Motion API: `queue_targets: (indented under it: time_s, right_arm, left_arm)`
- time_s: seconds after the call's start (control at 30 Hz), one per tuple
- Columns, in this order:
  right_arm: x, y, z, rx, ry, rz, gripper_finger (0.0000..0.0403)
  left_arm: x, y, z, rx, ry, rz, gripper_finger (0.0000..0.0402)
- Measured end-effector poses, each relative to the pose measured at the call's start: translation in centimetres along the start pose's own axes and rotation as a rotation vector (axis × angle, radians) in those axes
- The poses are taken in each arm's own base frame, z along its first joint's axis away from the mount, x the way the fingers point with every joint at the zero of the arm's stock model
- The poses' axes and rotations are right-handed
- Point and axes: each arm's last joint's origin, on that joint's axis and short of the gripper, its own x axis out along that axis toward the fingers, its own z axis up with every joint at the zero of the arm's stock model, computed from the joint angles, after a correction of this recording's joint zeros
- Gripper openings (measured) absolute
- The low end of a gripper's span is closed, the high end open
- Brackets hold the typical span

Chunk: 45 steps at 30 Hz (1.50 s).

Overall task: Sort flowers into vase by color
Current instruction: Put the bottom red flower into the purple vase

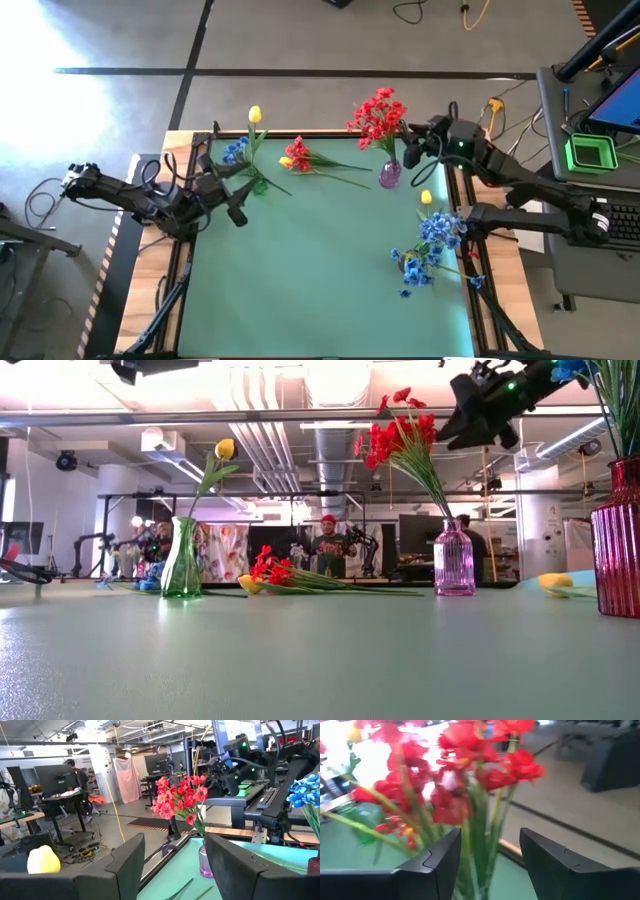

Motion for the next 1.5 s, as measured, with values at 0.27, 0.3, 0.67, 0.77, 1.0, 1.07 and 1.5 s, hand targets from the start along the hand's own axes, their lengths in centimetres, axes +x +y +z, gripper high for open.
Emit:
queue_targets:
  time_s: [0.27,0.3,0.67,0.77,1.0,1.07,1.5]
  right_arm:
    - [0.2,0.1,0.9,0.026,0.124,-0.009,0.0210]
    - [0.4,0.1,1.0,0.036,0.138,-0.014,0.0217]
    - [3.4,-0.5,1.7,-0.003,0.225,-0.021,0.0279]
    - [3.9,-0.5,1.8,-0.034,0.230,-0.007,0.0281]
    - [5.7,-0.3,1.3,-0.072,0.262,-0.005,0.0260]
    - [6.1,-0.3,1.3,-0.072,0.259,-0.005,0.0245]
    - [5.7,-0.4,1.4,-0.067,0.247,-0.027,0.0080]
  left_arm:
    - [0.2,-0.4,-0.3,0.012,0.013,-0.003,0.0196]
    - [0.3,-0.4,-0.3,0.012,0.013,-0.004,0.0196]
    - [0.3,-0.4,-0.3,0.013,0.014,-0.004,0.0196]
    - [0.3,-0.4,-0.3,0.013,0.014,-0.004,0.0196]
    - [0.3,-0.4,-0.3,0.014,0.014,-0.004,0.0196]
    - [0.3,-0.4,-0.3,0.014,0.014,-0.004,0.0196]
    - [0.3,-0.4,-0.3,0.014,0.014,-0.004,0.0196]
